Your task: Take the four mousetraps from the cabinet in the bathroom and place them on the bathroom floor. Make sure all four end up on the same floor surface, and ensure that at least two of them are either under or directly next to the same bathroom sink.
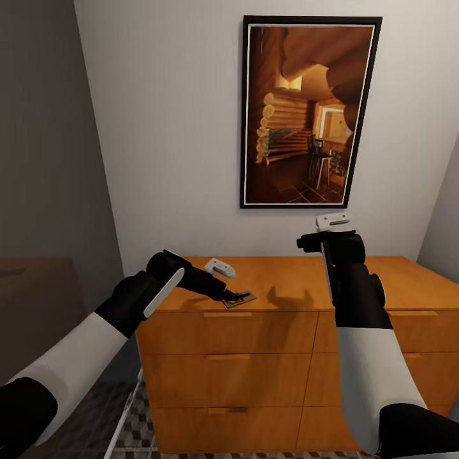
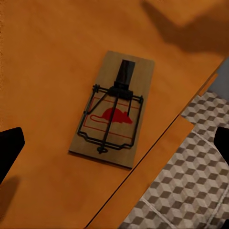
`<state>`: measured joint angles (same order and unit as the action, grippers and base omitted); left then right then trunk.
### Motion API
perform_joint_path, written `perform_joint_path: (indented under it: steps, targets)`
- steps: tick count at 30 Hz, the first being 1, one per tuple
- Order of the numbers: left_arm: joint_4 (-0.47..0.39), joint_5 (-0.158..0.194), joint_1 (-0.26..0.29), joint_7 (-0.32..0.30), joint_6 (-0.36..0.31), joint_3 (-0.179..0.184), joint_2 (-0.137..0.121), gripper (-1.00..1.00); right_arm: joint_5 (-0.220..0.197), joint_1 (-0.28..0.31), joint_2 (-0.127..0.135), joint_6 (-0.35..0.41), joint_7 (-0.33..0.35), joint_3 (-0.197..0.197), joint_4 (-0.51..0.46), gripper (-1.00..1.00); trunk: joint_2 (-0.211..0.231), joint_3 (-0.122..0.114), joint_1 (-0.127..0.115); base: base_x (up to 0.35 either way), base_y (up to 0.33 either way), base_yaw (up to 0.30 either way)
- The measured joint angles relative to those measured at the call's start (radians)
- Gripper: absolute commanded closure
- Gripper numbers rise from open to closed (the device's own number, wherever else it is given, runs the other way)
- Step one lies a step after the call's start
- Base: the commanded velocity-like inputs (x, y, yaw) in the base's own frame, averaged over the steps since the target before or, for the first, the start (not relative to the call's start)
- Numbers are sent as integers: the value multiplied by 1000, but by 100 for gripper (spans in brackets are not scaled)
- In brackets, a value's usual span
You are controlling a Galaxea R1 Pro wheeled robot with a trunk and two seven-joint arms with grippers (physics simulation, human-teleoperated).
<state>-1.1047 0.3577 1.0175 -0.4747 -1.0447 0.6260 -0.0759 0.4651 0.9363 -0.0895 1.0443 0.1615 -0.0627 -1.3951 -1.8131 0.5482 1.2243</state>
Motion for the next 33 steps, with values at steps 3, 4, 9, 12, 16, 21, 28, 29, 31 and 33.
perform_joint_path:
  steps: [3,4,9,12,16,21,28,29,31,33]
  targets:
    - [-4,-6,0,0,0,0,0,-100,0,0,0,0,0,0,0,-100,0,0,0,0,0,0]
    - [-5,-8,0,0,0,1,0,-100,0,0,0,0,0,0,0,-100,0,0,0,0,0,0]
    - [-7,-17,0,0,0,0,1,-100,0,0,0,0,0,0,0,-100,0,0,0,0,0,0]
    - [-7,-20,0,0,0,0,1,-100,0,0,0,0,0,0,0,-100,0,0,0,9,0,0]
    - [-7,-23,0,0,0,0,2,-100,0,0,0,0,0,0,0,-100,0,0,0,85,0,0]
    - [-8,-24,0,0,0,0,2,-100,0,0,0,0,0,0,1,-100,0,0,0,107,0,0]
    - [-8,-25,0,0,0,0,2,-100,0,0,0,0,0,0,1,-100,0,0,0,36,0,0]
    - [-8,-25,0,0,0,0,2,-100,0,0,0,0,0,0,1,-100,0,0,0,16,0,0]
    - [-7,-25,0,1,0,0,3,-100,0,0,1,0,0,-1,1,-100,0,0,0,11,0,0]
    - [-7,-25,0,2,0,0,3,-100,0,0,1,0,0,-1,1,-100,0,0,0,7,0,0]
